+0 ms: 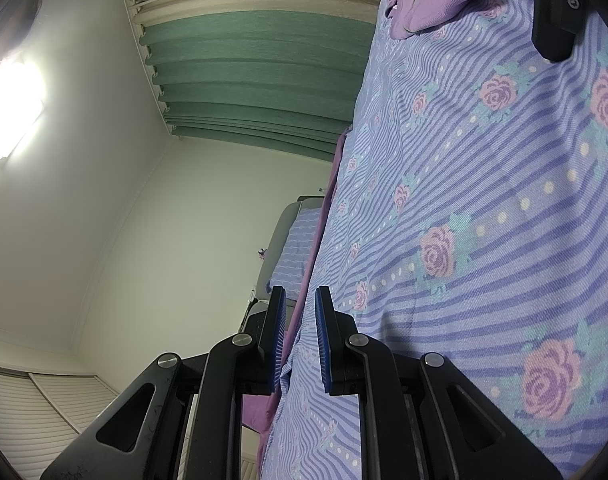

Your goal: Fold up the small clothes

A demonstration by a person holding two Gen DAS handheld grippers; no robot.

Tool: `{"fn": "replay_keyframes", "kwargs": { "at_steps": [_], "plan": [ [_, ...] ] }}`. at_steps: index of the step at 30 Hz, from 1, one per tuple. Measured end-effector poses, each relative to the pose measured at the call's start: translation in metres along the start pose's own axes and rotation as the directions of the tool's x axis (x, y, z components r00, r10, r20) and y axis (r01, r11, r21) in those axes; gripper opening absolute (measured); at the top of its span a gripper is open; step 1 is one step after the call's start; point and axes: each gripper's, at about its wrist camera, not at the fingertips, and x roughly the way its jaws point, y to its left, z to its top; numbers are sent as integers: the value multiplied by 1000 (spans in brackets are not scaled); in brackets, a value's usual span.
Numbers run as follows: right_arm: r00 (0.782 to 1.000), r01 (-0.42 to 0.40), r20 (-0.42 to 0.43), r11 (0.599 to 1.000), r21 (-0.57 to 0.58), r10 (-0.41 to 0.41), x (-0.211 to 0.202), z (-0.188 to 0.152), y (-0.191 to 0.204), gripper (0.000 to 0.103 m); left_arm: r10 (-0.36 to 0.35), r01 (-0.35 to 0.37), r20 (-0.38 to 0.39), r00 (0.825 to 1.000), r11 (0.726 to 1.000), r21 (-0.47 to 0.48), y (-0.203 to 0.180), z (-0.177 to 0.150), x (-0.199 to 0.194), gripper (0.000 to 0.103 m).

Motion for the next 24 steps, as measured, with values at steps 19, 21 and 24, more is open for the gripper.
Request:
{"fn": "replay_keyframes", "kwargs": {
  "at_steps": [19, 21, 24],
  "plan": [
    [1000, 0, 0, 1000, 0, 0, 0, 0, 0, 103, 0, 0, 0, 1000, 1000, 0, -1, 0, -1, 16],
    [1000, 0, 0, 1000, 0, 0, 0, 0, 0, 103, 0, 0, 0, 1000, 1000, 0, -1, 0, 0, 16],
    [1000, 0, 0, 1000, 0, 0, 0, 0, 0, 103, 0, 0, 0, 1000, 1000, 0, 0, 0, 1, 16]
  ]
}}
